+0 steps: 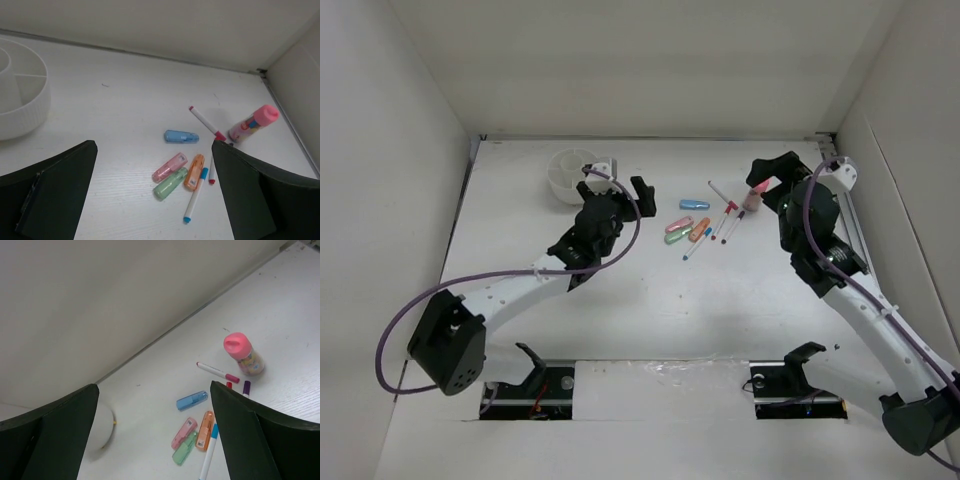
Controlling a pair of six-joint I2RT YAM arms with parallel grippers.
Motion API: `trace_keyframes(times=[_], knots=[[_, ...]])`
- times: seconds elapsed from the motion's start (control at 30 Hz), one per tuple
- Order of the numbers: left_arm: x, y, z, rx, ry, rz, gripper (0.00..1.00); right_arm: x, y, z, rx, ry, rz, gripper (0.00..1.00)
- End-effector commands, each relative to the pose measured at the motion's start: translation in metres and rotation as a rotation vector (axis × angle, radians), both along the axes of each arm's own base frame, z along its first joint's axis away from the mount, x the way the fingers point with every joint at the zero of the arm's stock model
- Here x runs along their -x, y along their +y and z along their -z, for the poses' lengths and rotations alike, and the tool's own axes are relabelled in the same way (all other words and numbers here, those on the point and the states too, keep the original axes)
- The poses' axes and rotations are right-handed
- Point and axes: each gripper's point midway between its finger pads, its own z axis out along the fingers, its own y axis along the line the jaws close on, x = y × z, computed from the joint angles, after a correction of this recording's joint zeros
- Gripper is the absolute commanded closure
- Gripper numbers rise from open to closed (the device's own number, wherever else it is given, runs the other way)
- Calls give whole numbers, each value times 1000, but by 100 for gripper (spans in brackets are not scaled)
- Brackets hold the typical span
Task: Sort the stationery into containers
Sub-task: Pick up the stationery from the center of the board.
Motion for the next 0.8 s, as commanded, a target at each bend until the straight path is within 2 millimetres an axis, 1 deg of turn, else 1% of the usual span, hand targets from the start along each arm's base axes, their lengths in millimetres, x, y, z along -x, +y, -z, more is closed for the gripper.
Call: trace_keyframes(times=[0.0,0.03,0.07,0.1,0.13,0.17,0.2,0.23,0.27,0.3,0.33,0.37,0.4,0.43,0.47,0.5,0.53,0.57,0.6,0.63,0.67,0.7,0.73,0.77], knots=[[-9,-26,-22,34,-1,56,0,9,-7,-24,-7,-27,25,1],[-7,-42,-17,14,10,139,0,10,-7,-27,-7,-27,25,1],[-6,-53,-22,28,-2,191,0,10,-7,-27,-7,-27,25,1],[-3,-62,-22,10,-18,249,0,13,-11,-32,-10,-34,36,1],[0,-73,-28,22,-30,306,0,14,-12,-35,-8,-31,36,5],[4,-87,-24,19,-19,379,0,14,-12,-35,-8,-31,36,14],[5,-98,-35,30,-36,404,0,15,-12,-38,-8,-31,36,26],[6,-107,-37,32,-38,420,0,16,-13,-42,-9,-32,36,40],[3,-117,-18,-28,-1,414,0,16,-13,-42,0,-31,35,59],[5,-133,-33,-28,-26,407,0,18,-14,-46,-1,-32,35,64],[6,-144,-34,-33,-20,416,0,20,-15,-52,-3,-36,35,71],[6,-154,-35,-46,-22,431,0,21,-15,-55,-3,-36,35,82],[12,-173,-17,-73,16,485,0,22,-16,-57,-4,-38,35,84],[9,-183,-32,-52,-9,511,0,23,-16,-59,-2,-34,35,86],[8,-189,-30,-48,8,522,0,24,-17,-63,-6,-42,35,86],[3,-195,-17,-56,37,522,0,25,-17,-67,-7,-43,35,87],[0,-199,-22,-38,34,521,0,25,-18,-67,-7,-43,35,87],[-2,-203,-23,-33,26,521,0,26,-21,-71,-8,-46,44,87],[-5,-205,-22,-41,22,522,4,31,-23,-77,-14,-58,45,87],[-5,-213,-8,-68,41,532,44,31,-25,-78,-14,-58,54,87],[-8,-216,-12,-70,28,533,67,34,-27,-85,-23,-76,54,85],[-12,-217,-10,-85,23,523,73,37,-31,-91,-31,-92,63,81],[-10,-226,5,-112,42,537,73,37,-31,-92,-31,-92,63,65],[-12,-234,-2,-119,24,526,68,37,-29,-92,-32,-92,53,55]])
